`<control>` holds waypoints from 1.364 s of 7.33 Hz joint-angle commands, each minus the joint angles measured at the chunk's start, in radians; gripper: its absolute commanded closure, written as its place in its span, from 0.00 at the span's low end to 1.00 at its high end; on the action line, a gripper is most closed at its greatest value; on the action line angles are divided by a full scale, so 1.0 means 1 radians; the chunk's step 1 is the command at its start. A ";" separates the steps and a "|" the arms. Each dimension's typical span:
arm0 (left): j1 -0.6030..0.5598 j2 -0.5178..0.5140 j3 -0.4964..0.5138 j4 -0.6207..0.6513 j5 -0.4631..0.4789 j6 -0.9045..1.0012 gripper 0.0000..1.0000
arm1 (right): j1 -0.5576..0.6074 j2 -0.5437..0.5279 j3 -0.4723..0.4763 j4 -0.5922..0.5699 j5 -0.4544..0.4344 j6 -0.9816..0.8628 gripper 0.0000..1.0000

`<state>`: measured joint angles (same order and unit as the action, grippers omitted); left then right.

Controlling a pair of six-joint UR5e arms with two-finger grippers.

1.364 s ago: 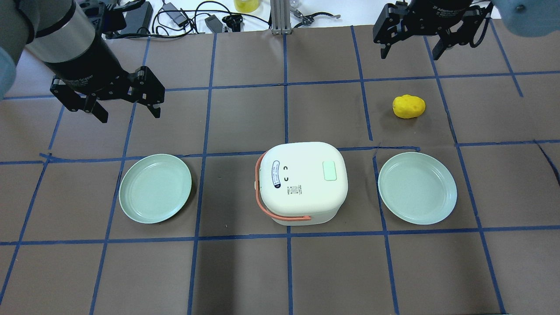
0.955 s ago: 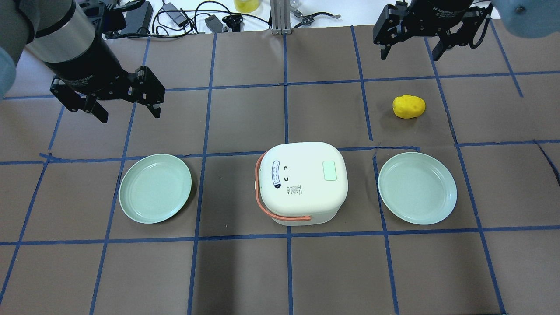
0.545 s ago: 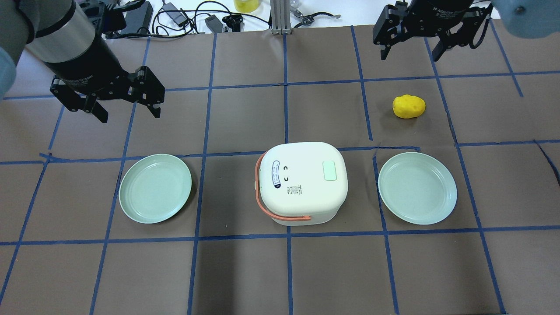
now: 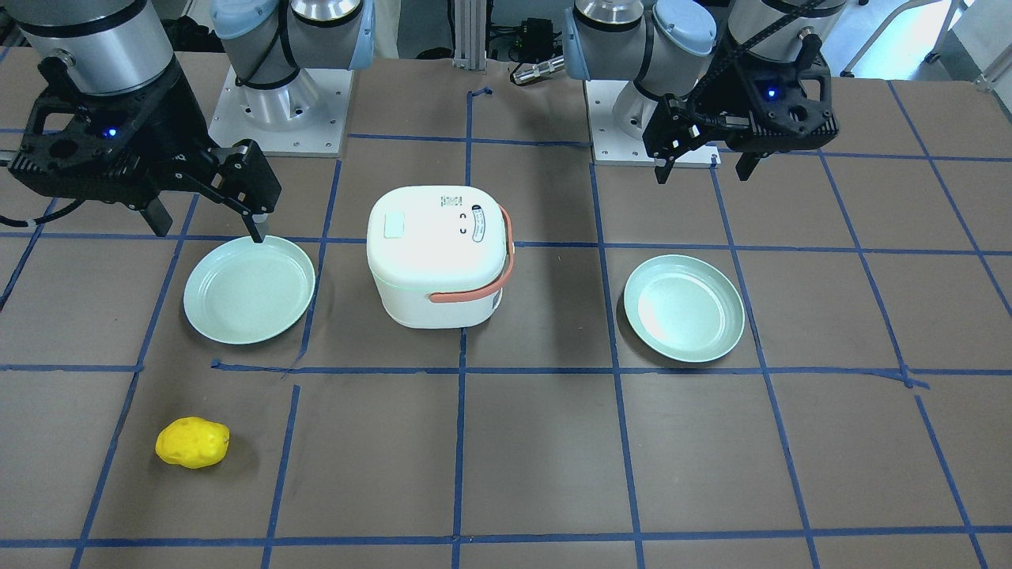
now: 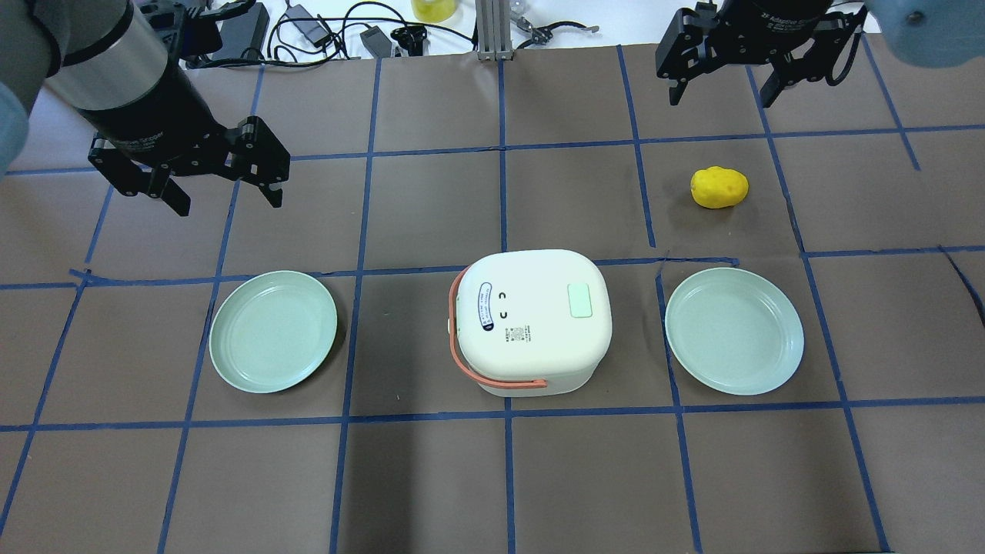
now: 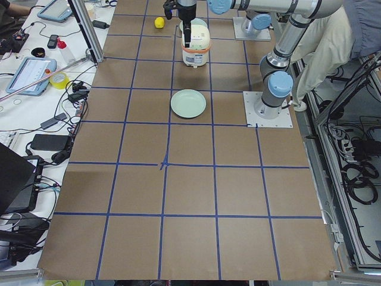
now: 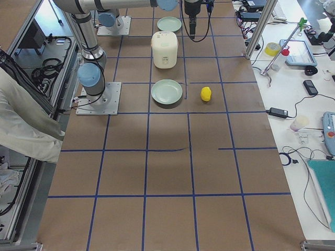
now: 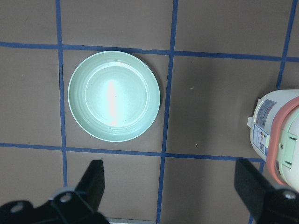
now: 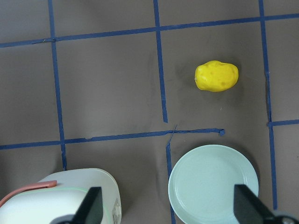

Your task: Press rice cooker button

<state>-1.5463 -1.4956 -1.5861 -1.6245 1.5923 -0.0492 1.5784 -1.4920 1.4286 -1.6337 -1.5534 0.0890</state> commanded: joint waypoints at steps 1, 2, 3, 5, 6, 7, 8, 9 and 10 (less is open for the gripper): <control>0.000 0.000 0.000 0.000 0.000 0.000 0.00 | 0.000 -0.001 0.001 0.000 -0.001 0.000 0.00; 0.000 0.000 0.000 0.000 0.000 0.000 0.00 | 0.000 -0.001 0.001 0.000 -0.001 0.000 0.00; 0.000 0.000 0.000 0.000 0.000 0.000 0.00 | 0.000 -0.001 0.001 0.000 -0.001 0.000 0.00; 0.000 0.000 0.000 0.000 0.000 0.000 0.00 | 0.000 -0.001 0.001 0.002 -0.001 0.000 0.00; 0.000 0.000 0.000 0.000 0.000 0.000 0.00 | 0.000 -0.001 0.001 0.000 -0.001 0.000 0.00; 0.000 0.000 0.000 0.000 0.000 0.000 0.00 | 0.000 -0.001 0.001 0.002 -0.001 0.000 0.00; 0.000 0.000 0.000 0.000 0.000 0.000 0.00 | 0.000 -0.001 0.001 0.002 -0.001 0.000 0.00; 0.000 0.000 0.000 0.000 0.000 0.000 0.00 | 0.002 -0.001 0.001 0.002 -0.001 0.000 0.00; 0.000 0.000 0.000 0.000 0.000 -0.001 0.00 | 0.006 -0.007 0.013 0.014 0.001 0.000 0.10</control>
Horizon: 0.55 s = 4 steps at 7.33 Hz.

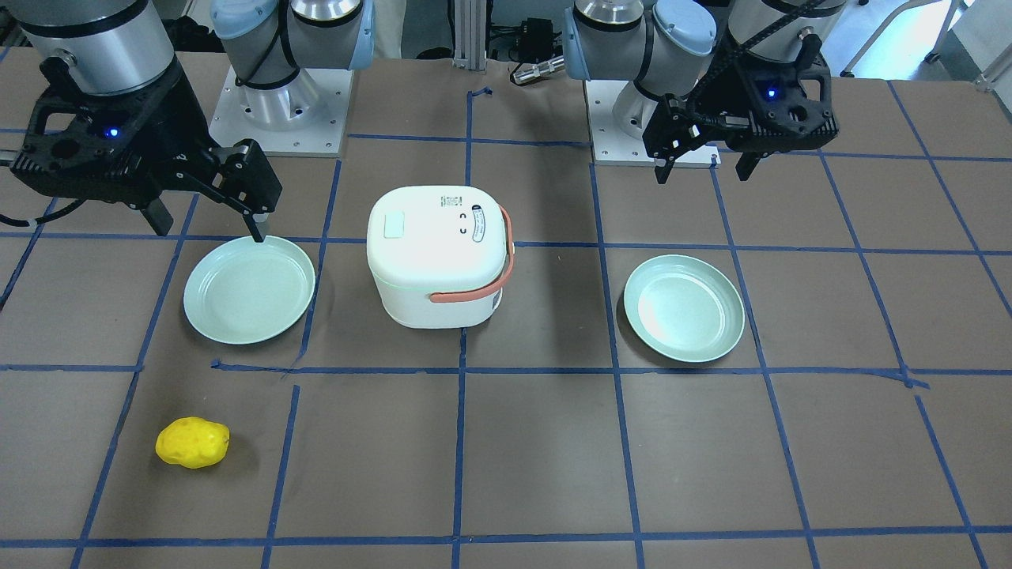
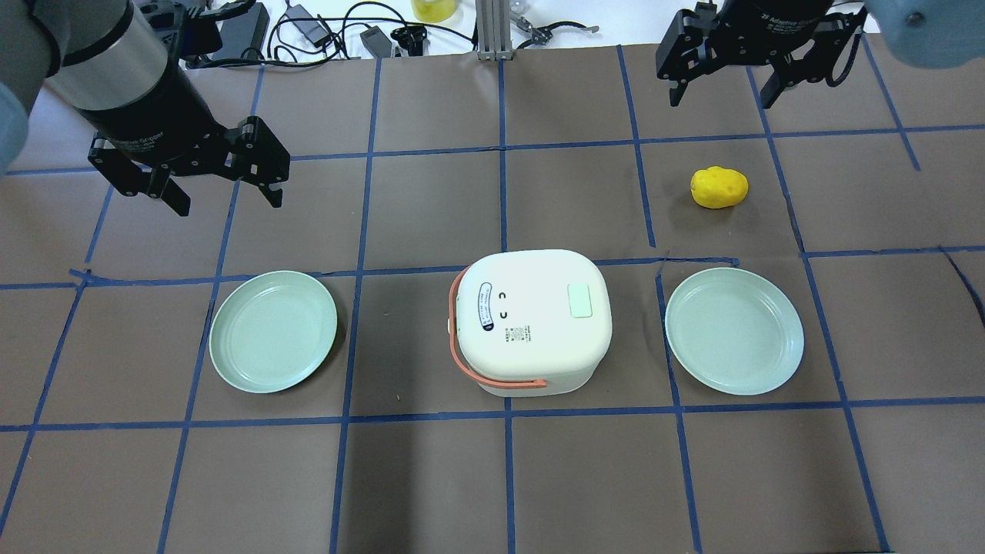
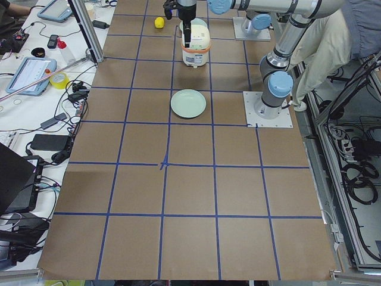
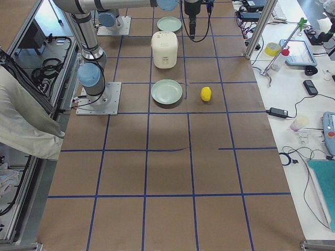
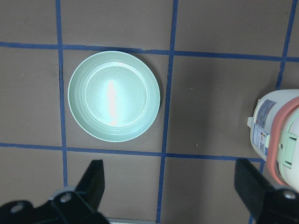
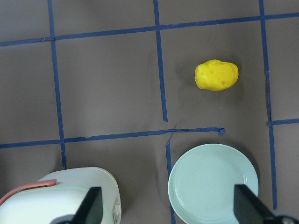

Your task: Press rice cooker button

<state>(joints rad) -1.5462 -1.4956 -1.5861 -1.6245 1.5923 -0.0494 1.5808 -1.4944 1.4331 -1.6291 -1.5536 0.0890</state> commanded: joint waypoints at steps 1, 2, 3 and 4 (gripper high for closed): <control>0.000 0.000 0.000 0.000 0.000 -0.001 0.00 | 0.013 -0.026 0.053 0.012 0.015 0.012 0.55; 0.000 0.000 0.000 0.000 0.000 -0.001 0.00 | 0.045 -0.050 0.110 0.012 0.017 0.020 0.75; 0.000 0.000 0.000 0.000 0.000 0.000 0.00 | 0.089 -0.058 0.153 0.012 0.017 0.052 0.85; 0.000 0.000 0.000 0.000 0.000 0.000 0.00 | 0.125 -0.053 0.164 0.012 0.017 0.127 1.00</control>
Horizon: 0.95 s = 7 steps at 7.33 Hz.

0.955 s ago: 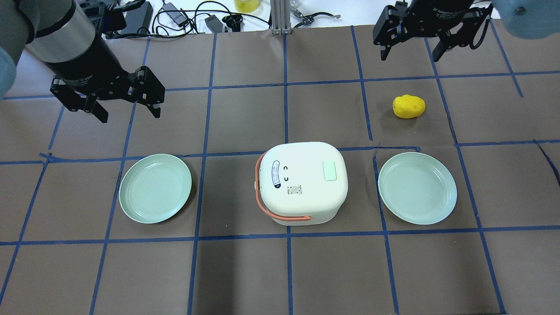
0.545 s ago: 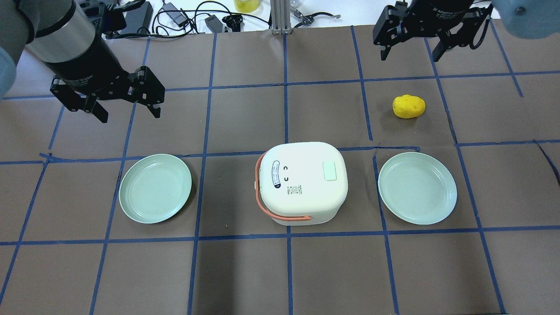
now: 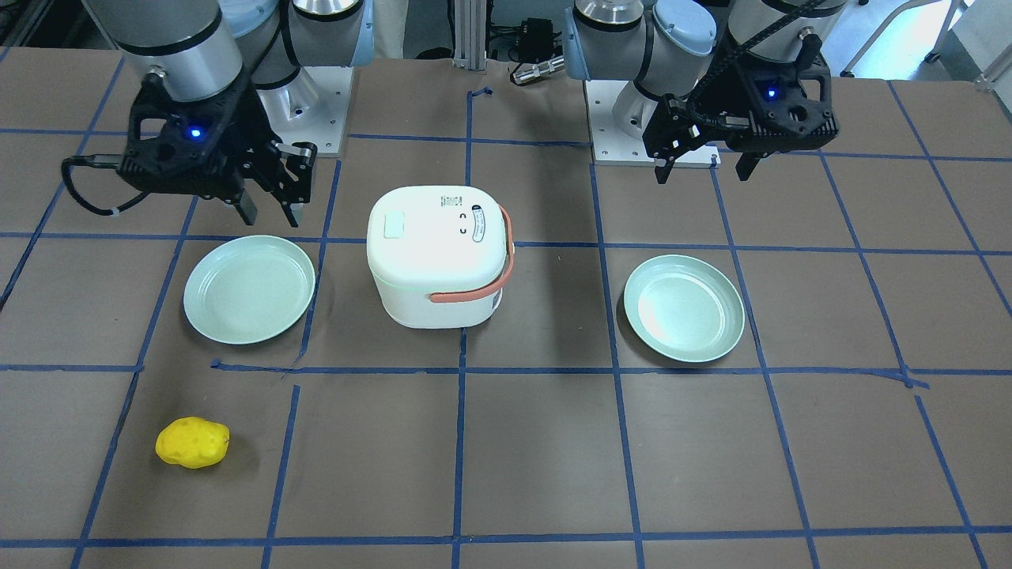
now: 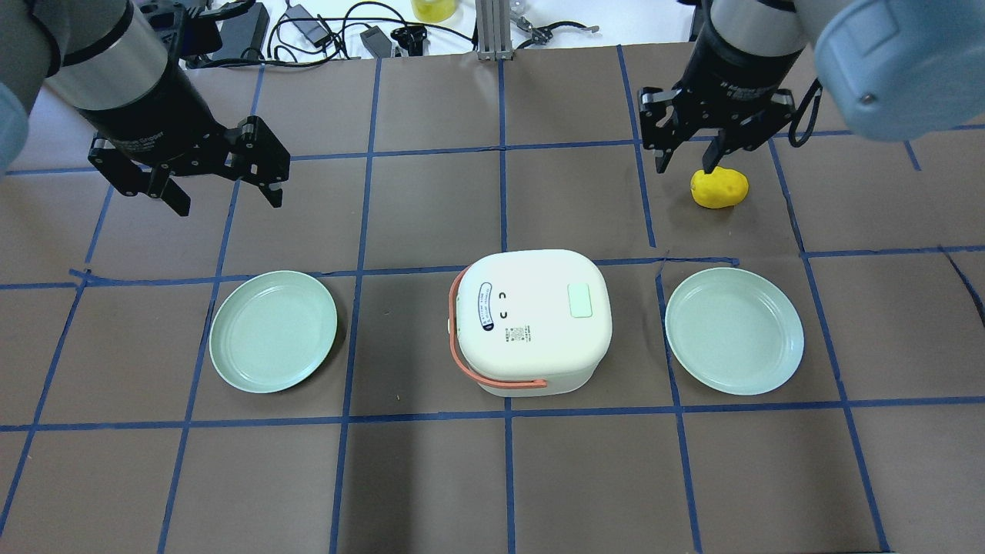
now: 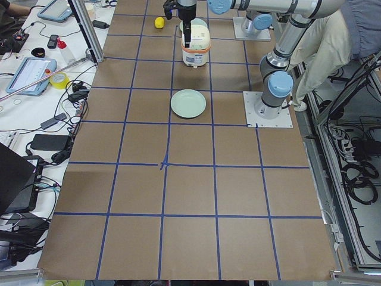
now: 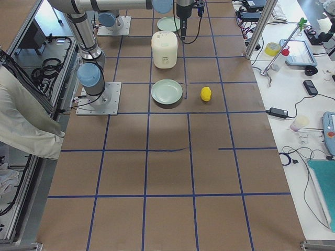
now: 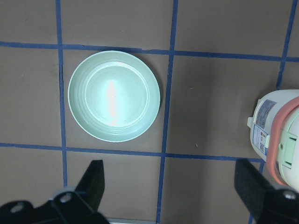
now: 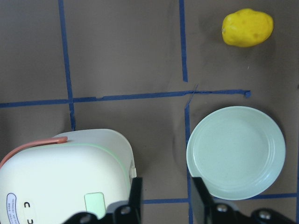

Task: Press rice cooker button
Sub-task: 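Move the right gripper down toward the rice cooker's lid button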

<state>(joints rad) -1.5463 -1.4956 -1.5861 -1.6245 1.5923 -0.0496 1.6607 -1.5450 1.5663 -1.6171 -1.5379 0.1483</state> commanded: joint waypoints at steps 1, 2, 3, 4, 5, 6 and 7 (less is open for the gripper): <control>0.000 0.000 0.000 0.000 0.000 0.001 0.00 | 0.080 0.005 0.053 0.003 0.004 0.074 1.00; 0.000 0.000 0.000 0.000 0.000 0.001 0.00 | 0.108 0.005 0.105 -0.013 0.005 0.076 1.00; 0.000 0.000 0.000 0.000 0.000 -0.001 0.00 | 0.120 0.002 0.141 -0.036 0.005 0.082 1.00; 0.000 0.000 0.000 0.000 0.000 0.001 0.00 | 0.140 0.005 0.164 -0.043 0.007 0.083 1.00; 0.000 0.000 0.000 0.000 0.000 0.001 0.00 | 0.168 0.006 0.188 -0.079 0.007 0.114 1.00; 0.000 0.000 0.000 0.000 0.000 0.001 0.00 | 0.189 0.006 0.233 -0.145 0.005 0.131 1.00; 0.000 0.000 0.000 0.000 0.000 0.001 0.00 | 0.197 0.005 0.279 -0.218 0.005 0.132 1.00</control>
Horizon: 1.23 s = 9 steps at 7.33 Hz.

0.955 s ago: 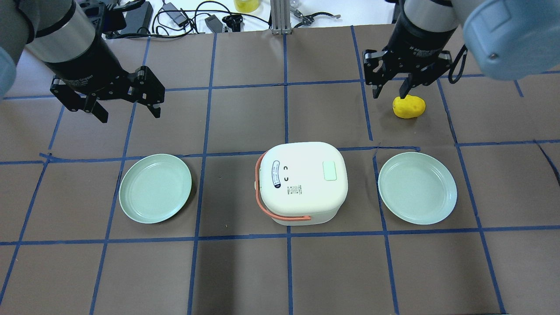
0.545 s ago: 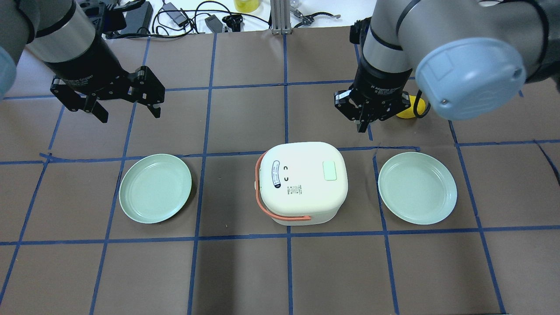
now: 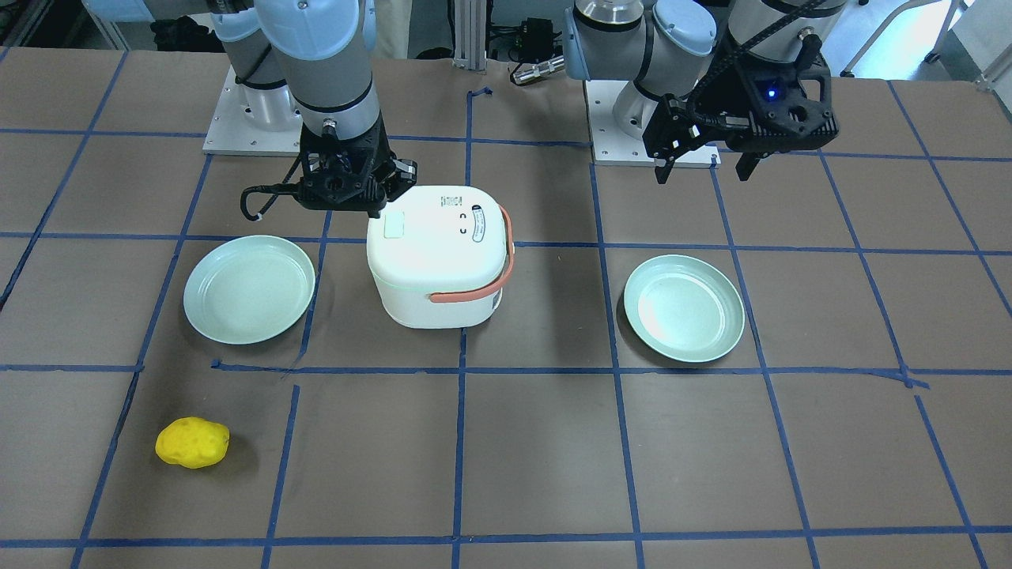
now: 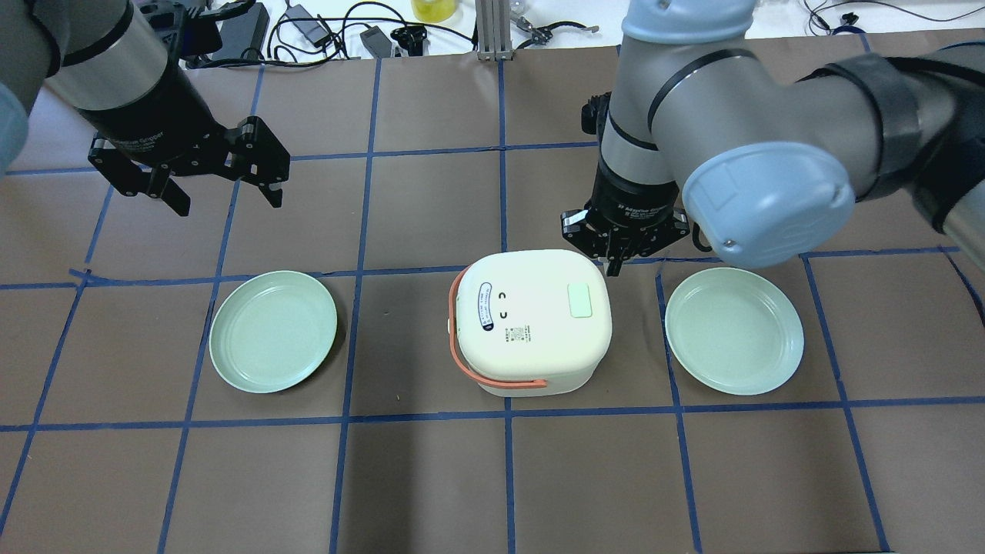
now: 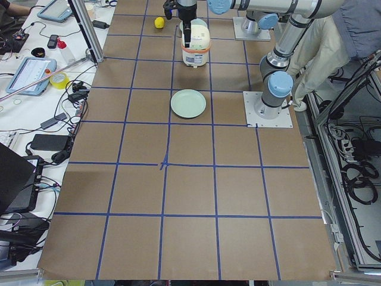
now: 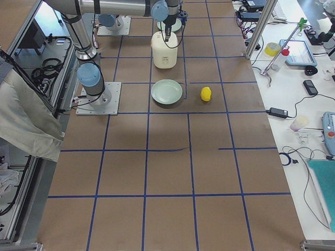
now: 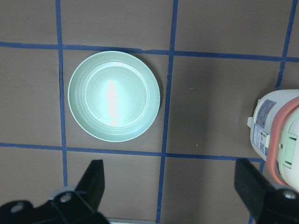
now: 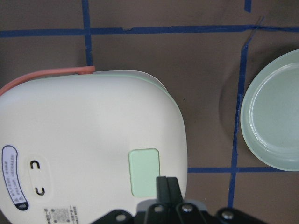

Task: Press rice cooker button
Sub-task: 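Move the right gripper down toward the rice cooker's lid button, then press the lid release button on the rice cooker with the right gripper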

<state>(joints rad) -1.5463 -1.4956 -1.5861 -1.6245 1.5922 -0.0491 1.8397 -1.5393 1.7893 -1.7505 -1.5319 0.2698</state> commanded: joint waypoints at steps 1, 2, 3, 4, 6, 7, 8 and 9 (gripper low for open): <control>0.000 0.000 0.000 0.000 0.000 0.000 0.00 | 0.018 0.001 0.064 -0.108 0.000 0.011 1.00; 0.000 0.000 0.000 0.000 0.000 -0.001 0.00 | 0.023 0.001 0.076 -0.110 0.000 0.009 1.00; 0.000 0.000 0.000 0.000 0.000 -0.001 0.00 | 0.024 0.001 0.078 -0.110 -0.002 0.009 1.00; 0.000 0.000 0.000 0.000 0.000 -0.001 0.00 | 0.024 0.001 0.078 -0.110 -0.002 0.008 1.00; 0.000 0.000 0.000 0.000 0.000 -0.001 0.00 | 0.024 0.002 0.074 -0.112 -0.004 0.006 1.00; 0.000 0.000 0.002 0.000 0.000 0.000 0.00 | 0.023 0.001 0.052 -0.110 -0.023 0.012 0.01; 0.000 0.000 0.000 0.000 0.000 -0.001 0.00 | 0.018 0.002 0.007 -0.101 -0.027 0.009 0.00; 0.000 0.000 0.000 0.000 0.000 -0.001 0.00 | -0.005 0.005 -0.045 -0.092 -0.051 -0.003 0.00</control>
<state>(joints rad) -1.5463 -1.4956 -1.5857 -1.6245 1.5923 -0.0503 1.8542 -1.5365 1.8022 -1.8527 -1.5606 0.2768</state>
